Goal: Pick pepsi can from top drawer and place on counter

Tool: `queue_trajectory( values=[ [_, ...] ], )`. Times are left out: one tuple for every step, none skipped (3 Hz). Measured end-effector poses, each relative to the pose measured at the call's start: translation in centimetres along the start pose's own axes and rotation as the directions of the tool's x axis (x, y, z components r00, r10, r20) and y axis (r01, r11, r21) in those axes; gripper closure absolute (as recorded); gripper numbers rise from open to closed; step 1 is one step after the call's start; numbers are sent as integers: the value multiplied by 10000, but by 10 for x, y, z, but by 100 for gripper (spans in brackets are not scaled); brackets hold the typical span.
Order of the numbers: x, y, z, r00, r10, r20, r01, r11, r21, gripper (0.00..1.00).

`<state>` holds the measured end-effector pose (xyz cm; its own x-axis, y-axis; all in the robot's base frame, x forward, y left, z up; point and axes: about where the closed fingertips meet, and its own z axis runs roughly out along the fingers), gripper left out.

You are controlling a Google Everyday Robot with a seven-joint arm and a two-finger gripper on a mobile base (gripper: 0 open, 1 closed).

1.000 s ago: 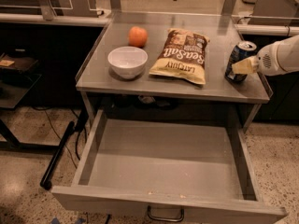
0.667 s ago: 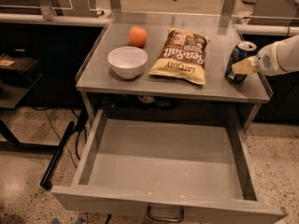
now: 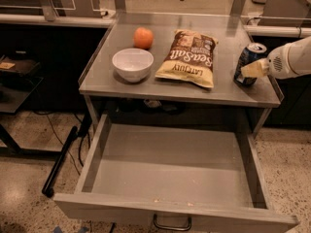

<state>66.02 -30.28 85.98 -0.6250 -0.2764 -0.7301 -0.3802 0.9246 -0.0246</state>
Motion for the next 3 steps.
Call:
queue_trajectory(
  values=[
    [0, 0, 0, 10000, 0, 0, 0, 10000, 0, 14],
    [0, 0, 0, 10000, 0, 0, 0, 10000, -1, 0],
    [0, 0, 0, 10000, 0, 0, 0, 10000, -1, 0]
  ],
)
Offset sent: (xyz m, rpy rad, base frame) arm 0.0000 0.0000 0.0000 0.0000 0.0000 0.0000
